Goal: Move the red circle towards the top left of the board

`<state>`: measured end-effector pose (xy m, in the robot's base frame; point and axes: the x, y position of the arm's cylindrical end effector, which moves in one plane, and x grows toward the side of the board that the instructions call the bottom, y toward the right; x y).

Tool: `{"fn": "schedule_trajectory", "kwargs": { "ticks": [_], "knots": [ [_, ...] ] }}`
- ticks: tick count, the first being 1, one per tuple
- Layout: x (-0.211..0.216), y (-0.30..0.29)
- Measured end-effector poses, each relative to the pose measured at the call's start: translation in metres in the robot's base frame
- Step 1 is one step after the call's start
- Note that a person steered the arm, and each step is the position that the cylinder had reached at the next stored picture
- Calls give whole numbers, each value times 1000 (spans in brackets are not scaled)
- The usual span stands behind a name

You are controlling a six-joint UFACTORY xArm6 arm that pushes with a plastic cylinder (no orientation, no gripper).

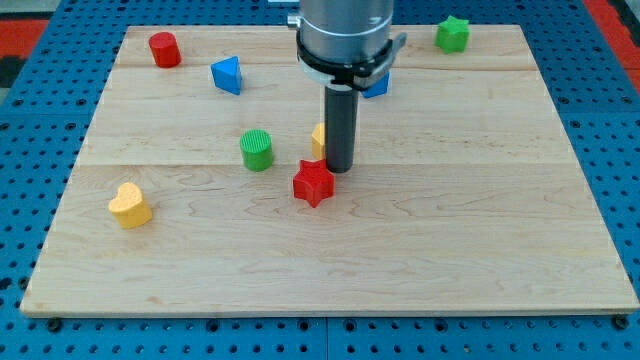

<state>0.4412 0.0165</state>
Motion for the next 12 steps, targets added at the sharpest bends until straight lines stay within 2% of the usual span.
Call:
{"fn": "schedule_trajectory", "kwargs": {
  "ticks": [1, 2, 3, 4, 5, 6, 7, 8, 9, 10, 11, 12],
  "knots": [
    [29, 47],
    [58, -2],
    [36, -36],
    [49, -38],
    [46, -111],
    [-1, -140],
    [-3, -74],
    [16, -135],
    [-9, -215],
    [28, -289],
    [95, -295],
    [78, -243]
  ]
}}
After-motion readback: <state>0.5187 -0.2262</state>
